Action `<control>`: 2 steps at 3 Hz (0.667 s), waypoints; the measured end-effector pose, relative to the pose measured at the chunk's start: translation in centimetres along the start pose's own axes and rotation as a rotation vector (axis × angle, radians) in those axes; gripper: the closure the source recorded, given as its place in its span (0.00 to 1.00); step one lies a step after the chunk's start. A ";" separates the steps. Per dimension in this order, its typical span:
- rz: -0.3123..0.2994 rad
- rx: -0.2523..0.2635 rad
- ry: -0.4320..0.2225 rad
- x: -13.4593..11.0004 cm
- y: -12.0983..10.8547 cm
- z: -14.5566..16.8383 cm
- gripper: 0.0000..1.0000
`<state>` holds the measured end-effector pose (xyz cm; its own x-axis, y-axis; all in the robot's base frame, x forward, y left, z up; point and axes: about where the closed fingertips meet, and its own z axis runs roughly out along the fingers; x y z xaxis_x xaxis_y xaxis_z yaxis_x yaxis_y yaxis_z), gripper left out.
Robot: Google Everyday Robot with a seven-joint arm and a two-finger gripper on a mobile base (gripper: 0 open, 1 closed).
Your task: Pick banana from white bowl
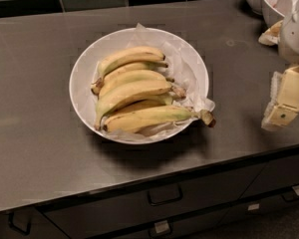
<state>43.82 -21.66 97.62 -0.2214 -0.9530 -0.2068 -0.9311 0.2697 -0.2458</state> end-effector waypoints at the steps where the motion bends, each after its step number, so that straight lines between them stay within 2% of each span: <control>1: 0.000 0.000 0.000 0.0 0.0 0.0 0.00; 2: -0.025 0.011 0.005 -0.8 -0.3 -0.1 0.00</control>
Offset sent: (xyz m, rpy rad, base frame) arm 0.0087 0.0134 0.0025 -0.0333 -0.0021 0.0446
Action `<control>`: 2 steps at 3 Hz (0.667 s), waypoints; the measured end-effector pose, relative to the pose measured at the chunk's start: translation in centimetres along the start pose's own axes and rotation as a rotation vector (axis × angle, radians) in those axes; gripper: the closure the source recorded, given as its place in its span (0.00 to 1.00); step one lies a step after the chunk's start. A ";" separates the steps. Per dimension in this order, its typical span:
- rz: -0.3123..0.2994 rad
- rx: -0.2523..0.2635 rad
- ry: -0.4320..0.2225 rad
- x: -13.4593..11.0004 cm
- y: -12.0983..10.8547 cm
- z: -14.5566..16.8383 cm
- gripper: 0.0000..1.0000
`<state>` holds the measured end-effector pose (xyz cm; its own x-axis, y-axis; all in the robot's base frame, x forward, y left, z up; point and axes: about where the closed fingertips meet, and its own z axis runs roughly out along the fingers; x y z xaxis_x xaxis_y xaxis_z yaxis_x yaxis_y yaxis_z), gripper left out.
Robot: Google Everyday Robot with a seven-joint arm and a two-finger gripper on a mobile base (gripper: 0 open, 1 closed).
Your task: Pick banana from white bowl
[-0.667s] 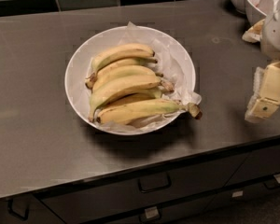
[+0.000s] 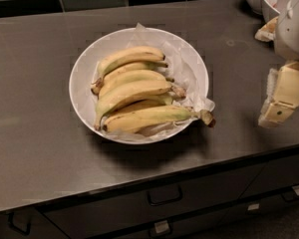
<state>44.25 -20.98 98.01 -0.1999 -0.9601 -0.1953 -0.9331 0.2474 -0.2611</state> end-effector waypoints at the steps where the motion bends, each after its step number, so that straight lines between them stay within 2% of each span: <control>1: -0.073 -0.006 0.006 -2.5 -0.7 0.2 0.00; 2: -0.157 -0.017 0.000 -5.5 -1.1 0.7 0.00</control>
Offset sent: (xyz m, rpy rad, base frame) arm 0.0334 0.0824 0.0064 -0.0705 0.0223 0.2500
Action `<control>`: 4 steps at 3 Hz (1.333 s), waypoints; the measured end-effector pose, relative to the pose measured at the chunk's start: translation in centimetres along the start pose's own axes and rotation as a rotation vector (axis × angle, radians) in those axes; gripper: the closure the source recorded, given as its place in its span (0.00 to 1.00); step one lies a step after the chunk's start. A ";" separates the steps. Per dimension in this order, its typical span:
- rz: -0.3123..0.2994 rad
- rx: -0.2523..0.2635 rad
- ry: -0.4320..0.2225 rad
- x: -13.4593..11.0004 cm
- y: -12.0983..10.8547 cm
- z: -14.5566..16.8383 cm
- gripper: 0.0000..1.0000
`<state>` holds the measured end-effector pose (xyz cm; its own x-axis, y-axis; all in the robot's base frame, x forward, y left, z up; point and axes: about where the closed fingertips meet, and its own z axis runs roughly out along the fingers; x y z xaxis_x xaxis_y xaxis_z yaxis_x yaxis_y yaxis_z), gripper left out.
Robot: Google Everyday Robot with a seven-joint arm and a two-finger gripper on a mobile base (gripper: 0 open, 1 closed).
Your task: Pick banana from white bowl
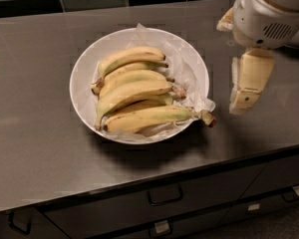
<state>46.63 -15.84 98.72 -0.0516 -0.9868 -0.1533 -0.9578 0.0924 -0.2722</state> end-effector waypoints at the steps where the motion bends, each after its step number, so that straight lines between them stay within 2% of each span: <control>1: -0.079 -0.020 -0.017 -2.9 -0.5 0.9 0.00; 2: -0.154 -0.038 -0.053 -5.7 -0.9 1.6 0.00; 4: -0.241 -0.081 -0.112 -9.3 -0.7 3.1 0.00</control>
Offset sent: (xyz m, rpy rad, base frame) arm 0.0188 0.0859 -0.0104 0.0170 0.0550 0.2685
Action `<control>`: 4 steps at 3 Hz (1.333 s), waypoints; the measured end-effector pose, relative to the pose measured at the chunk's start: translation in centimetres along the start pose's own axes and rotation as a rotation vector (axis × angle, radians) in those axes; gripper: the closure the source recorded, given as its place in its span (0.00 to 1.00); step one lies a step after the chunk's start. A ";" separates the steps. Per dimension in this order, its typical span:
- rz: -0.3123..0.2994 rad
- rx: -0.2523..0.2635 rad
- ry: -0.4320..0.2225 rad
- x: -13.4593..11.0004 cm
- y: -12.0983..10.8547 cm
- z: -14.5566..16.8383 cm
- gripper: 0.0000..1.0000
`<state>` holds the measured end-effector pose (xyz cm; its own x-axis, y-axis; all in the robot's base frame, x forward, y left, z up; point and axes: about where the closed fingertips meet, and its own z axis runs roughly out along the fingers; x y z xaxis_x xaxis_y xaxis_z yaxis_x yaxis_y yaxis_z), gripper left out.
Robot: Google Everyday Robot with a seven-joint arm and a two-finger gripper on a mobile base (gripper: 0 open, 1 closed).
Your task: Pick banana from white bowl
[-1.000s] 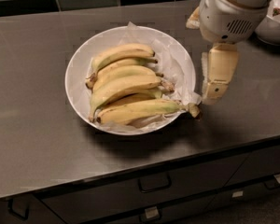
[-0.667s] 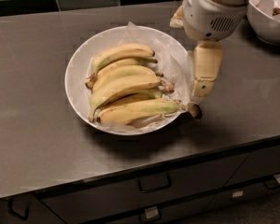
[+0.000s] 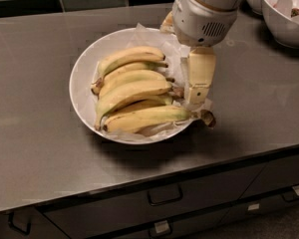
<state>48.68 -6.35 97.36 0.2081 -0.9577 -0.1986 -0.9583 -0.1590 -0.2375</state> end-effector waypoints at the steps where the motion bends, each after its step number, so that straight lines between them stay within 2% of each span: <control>1: 0.000 0.000 0.000 0.0 0.0 0.0 0.00; 2: -0.012 0.000 -0.019 -0.5 -0.8 0.4 0.00; 4: -0.050 -0.045 -0.050 -1.6 -2.4 2.2 0.00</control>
Offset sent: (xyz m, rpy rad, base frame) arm 0.0154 0.0115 -0.0086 0.0222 0.0316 0.0375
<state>51.12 -3.86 96.14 0.2642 -0.9353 -0.2355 -0.9541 -0.2177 -0.2055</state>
